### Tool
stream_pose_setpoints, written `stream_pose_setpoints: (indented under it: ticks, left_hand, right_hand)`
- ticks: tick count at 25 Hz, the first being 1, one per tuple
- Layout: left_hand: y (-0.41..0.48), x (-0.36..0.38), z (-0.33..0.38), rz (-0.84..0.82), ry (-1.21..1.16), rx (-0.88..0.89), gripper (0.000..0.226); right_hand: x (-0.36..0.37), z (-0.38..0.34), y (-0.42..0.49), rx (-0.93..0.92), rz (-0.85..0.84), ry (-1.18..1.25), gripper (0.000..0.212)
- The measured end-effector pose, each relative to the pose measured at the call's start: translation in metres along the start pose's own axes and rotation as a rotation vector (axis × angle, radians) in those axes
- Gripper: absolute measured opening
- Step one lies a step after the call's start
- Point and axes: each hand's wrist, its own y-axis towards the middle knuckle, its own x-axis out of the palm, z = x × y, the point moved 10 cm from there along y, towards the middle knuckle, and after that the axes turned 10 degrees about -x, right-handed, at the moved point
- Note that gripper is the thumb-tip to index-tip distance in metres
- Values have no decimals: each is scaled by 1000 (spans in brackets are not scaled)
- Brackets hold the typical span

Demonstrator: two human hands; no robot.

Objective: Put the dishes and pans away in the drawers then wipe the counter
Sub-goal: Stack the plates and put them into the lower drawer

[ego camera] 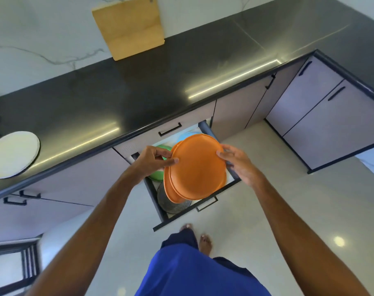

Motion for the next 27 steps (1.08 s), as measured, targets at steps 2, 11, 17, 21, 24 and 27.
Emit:
stream_pose_setpoints:
  ticks: [2,11,17,21,24,27]
  left_hand:
    - [13,4,1,1,24,-34,36]
    - [111,-31,-50,296,-202,-153,27]
    - [166,6,-83,412,-126,-245,25]
    - [187,33,-114,573,-49,-378,35]
    - [199,58,-135,653,-68,-459,44]
    - [212,83,-152,654,-46,-490,45]
  right_hand:
    - [-3,-14,22,3,-89,-69,45]
    - [-77,20,129,56,-83,-162,33]
    - [-90,112,195,181,-84,-339,27]
    - [-83,182,237,215,-249,-520,23]
    - [-86,241,261,264,-353,-638,29]
    - [-88,283,276,265,-426,-733,35]
